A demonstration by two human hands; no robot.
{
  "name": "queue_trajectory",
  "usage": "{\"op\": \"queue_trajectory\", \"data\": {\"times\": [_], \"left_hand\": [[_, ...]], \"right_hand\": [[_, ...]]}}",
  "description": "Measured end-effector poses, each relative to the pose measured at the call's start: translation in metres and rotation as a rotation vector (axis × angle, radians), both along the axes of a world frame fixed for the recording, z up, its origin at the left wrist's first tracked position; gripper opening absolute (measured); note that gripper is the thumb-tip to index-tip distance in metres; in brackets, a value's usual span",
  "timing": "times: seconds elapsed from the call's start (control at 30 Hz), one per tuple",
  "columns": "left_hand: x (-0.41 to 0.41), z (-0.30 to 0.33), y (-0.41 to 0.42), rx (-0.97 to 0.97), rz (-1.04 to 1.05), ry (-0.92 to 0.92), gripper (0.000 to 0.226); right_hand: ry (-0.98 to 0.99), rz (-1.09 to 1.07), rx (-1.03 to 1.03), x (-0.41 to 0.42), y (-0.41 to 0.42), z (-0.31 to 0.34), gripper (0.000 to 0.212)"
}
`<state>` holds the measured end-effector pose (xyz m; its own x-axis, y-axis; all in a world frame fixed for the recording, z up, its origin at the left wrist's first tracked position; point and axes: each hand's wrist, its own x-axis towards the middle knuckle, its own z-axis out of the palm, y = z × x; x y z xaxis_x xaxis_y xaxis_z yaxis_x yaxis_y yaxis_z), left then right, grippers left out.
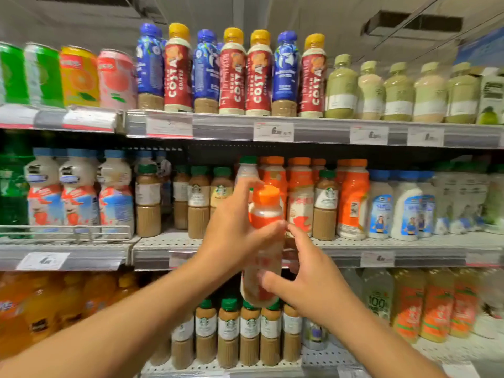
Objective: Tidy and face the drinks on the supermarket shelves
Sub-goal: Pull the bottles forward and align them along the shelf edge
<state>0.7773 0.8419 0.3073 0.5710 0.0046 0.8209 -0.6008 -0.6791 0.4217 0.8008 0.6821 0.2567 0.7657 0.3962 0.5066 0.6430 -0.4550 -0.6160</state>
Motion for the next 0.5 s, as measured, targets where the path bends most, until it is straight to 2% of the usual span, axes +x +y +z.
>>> {"op": "queue_trajectory", "data": {"times": [0.07, 0.13, 0.2, 0.37, 0.5], "left_hand": [[0.007, -0.01, -0.028, -0.062, -0.027, 0.004, 0.053], [0.016, -0.017, -0.053, -0.123, -0.049, 0.033, 0.054], [0.025, -0.022, -0.077, -0.151, -0.068, 0.054, 0.055], [0.04, -0.038, -0.123, -0.152, -0.09, 0.09, 0.058], [0.046, -0.042, -0.141, -0.108, -0.131, 0.179, 0.057]], "right_hand": [[-0.017, -0.086, 0.039, -0.007, -0.016, -0.007, 0.08], [0.028, -0.166, 0.043, -0.006, -0.033, -0.015, 0.097], [0.066, -0.238, 0.069, 0.0, -0.05, -0.024, 0.101], [0.046, -0.328, 0.055, 0.018, -0.094, -0.037, 0.075], [0.092, -0.33, 0.091, 0.021, -0.123, -0.042, 0.075]]}}
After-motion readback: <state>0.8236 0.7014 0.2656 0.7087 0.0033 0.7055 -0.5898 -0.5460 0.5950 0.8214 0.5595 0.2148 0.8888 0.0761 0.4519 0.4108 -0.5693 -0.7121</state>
